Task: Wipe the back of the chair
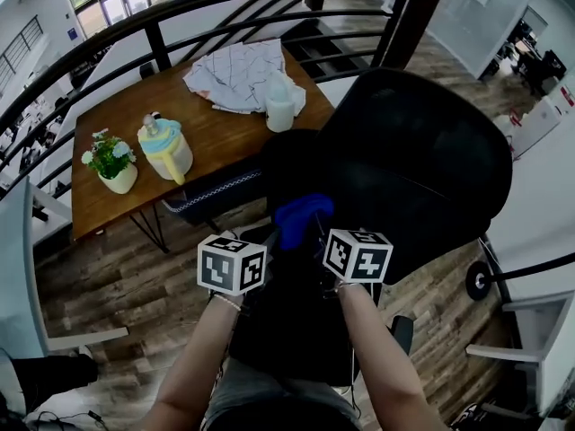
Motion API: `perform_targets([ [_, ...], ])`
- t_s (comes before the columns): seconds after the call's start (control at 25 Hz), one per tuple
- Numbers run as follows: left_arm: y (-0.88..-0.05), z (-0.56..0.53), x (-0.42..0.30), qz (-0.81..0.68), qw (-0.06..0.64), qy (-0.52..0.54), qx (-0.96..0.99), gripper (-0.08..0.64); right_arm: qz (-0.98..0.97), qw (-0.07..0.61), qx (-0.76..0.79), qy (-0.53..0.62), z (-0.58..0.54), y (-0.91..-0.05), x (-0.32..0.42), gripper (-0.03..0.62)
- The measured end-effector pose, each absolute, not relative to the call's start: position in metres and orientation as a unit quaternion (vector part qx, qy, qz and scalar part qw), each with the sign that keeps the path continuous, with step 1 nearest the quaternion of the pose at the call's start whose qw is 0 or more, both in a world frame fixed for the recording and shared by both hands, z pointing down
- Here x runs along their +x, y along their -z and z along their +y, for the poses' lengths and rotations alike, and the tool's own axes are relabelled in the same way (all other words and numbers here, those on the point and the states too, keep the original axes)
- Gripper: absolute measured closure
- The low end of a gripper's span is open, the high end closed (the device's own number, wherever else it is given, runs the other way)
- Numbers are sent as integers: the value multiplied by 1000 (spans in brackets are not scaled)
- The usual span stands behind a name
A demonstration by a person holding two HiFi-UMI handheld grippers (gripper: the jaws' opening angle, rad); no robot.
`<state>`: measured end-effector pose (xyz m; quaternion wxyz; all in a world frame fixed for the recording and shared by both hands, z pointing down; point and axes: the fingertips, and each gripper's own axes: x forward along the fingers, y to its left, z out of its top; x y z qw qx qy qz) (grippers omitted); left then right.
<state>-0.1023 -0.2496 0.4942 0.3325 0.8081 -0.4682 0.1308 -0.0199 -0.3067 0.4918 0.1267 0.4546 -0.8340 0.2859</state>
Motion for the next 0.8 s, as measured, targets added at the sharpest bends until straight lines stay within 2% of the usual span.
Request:
perform_targets([
  [0.8,-497,-267,42,-355,297,-191,866,525,-775,82,550,-300,-295,-498,132,500],
])
